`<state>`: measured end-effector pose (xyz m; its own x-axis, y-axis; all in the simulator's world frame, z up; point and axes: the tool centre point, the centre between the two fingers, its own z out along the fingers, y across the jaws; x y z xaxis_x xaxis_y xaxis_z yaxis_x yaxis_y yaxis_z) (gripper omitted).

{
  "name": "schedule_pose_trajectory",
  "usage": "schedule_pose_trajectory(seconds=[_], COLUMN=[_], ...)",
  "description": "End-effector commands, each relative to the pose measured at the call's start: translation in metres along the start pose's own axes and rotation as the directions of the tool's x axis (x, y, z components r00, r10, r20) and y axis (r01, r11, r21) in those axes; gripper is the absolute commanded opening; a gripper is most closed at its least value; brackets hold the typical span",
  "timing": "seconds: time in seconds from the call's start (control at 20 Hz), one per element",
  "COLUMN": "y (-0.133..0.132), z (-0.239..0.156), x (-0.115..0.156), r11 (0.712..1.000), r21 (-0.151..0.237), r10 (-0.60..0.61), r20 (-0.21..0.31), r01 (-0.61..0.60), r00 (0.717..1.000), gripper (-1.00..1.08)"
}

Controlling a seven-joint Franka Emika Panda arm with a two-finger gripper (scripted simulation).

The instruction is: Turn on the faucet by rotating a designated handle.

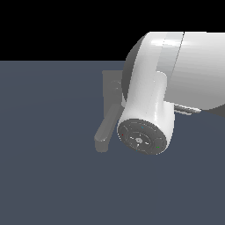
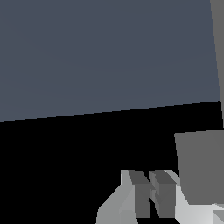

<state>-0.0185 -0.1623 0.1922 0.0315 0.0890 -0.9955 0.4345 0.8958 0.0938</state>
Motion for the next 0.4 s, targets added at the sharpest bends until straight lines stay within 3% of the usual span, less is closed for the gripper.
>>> schedule_pose_trajectory(seconds=[0.0,0.35], y=[0.034,0.027], z=[-0.001,0.001], x=[0.008,0.025], r11=[0.972,0.971], r21=[-0.221,-0.223], r10=[-0.08,-0.084], r20=[0.009,0.008], r01=[0.08,0.083], r00=[0.997,0.996], gripper=[-1.0,-1.0])
